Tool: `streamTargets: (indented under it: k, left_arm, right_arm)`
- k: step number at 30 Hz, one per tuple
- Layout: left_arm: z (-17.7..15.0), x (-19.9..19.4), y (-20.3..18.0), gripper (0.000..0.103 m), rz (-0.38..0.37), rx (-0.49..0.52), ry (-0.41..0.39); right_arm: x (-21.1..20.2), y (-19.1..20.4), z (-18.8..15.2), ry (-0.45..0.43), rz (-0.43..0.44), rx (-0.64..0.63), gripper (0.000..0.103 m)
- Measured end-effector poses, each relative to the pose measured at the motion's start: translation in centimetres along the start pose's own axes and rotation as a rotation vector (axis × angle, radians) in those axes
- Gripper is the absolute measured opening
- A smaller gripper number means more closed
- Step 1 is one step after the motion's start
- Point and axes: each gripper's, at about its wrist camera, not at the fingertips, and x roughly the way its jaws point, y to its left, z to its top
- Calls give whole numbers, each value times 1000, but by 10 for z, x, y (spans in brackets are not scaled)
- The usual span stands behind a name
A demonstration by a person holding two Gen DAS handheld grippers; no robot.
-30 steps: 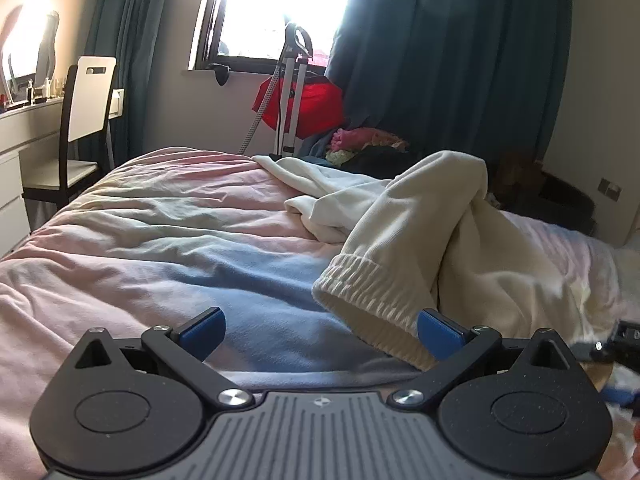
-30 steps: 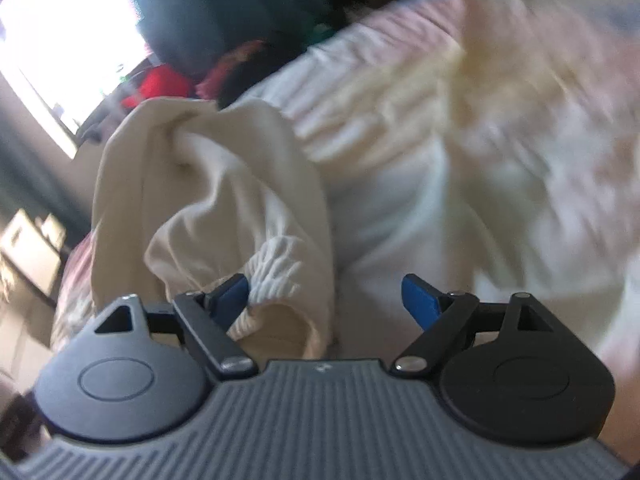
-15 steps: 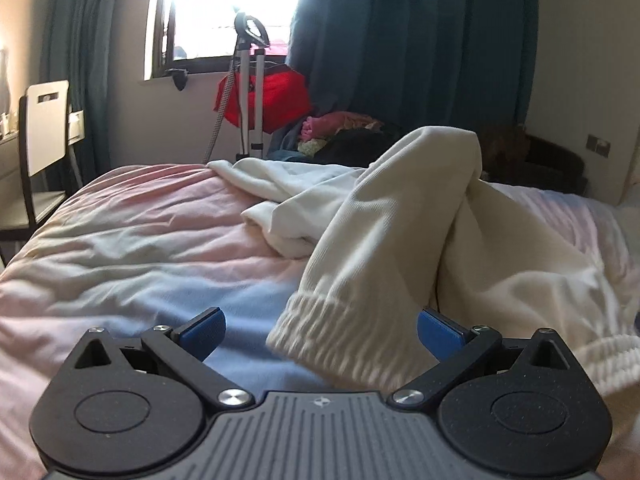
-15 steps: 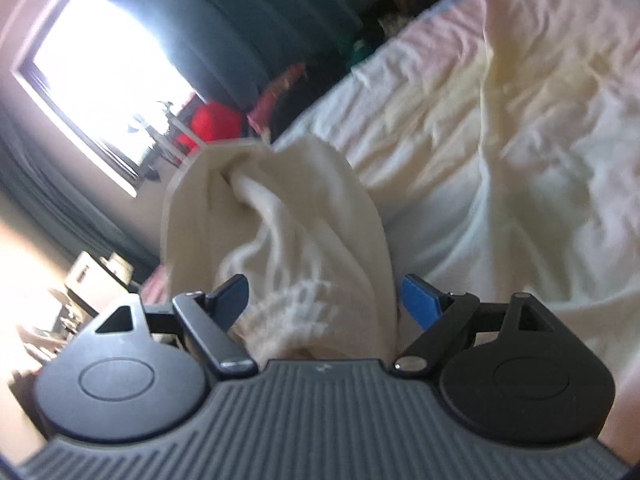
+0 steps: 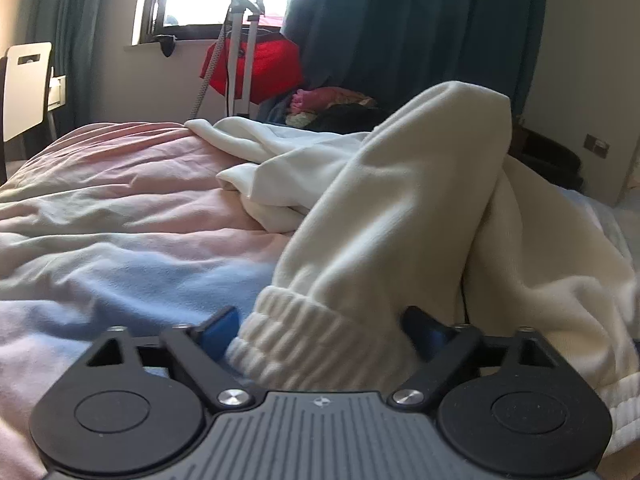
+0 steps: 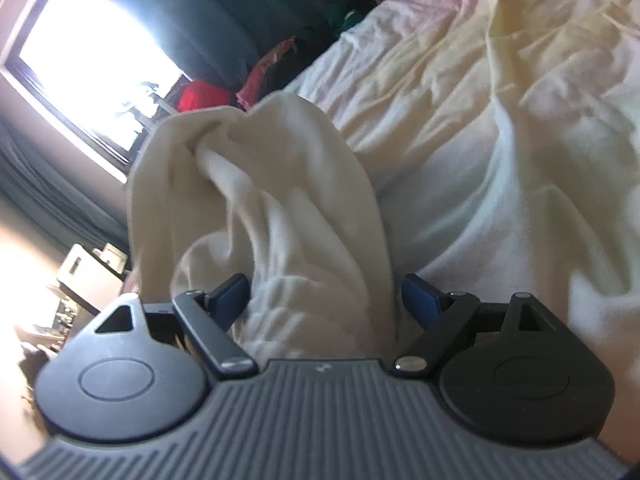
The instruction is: Fold clothes
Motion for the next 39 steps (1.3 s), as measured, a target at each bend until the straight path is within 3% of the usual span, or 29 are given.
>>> streamTargets:
  k: [2, 5, 7, 10, 13, 15, 20, 24, 29, 36, 39]
  left_arm:
    - [2, -1, -2, 80, 11, -1, -10]
    - [4, -6, -1, 65, 15, -19, -32]
    - [7, -11, 1, 48, 24, -52, -42]
    - [12, -21, 10, 30, 19, -131, -56]
    - [24, -42, 13, 21, -3, -174, -119]
    - [36, -61, 17, 17, -3, -196, -168]
    - [74, -112, 40, 16, 39, -224, -265]
    - [109, -151, 86, 15, 131, -214, -315]
    - [144, -188, 152, 15, 285, -148, -344]
    - [158, -186, 260, 15, 520, -183, -281]
    - [147, -157, 290, 15, 543, -214, -204]
  right_arm:
    - [3, -2, -2, 17, 7, 4, 86]
    - [4, 1, -5, 36, 47, -3, 82]
    - [4, 5, -8, 47, 52, -29, 70]
    - [2, 7, -11, 64, 51, -53, 48]
    - [-4, 12, -15, 70, 94, -51, 32]
    - [-11, 22, -22, 77, 139, -90, 28]
    - [-29, 76, -52, 138, 276, -180, 26]
    - [-34, 138, -81, 178, 405, -213, 25]
    - [-5, 214, -135, 263, 535, -207, 25]
    - [54, 303, -218, 421, 635, -243, 25]
    - [77, 316, -243, 467, 602, -271, 26]
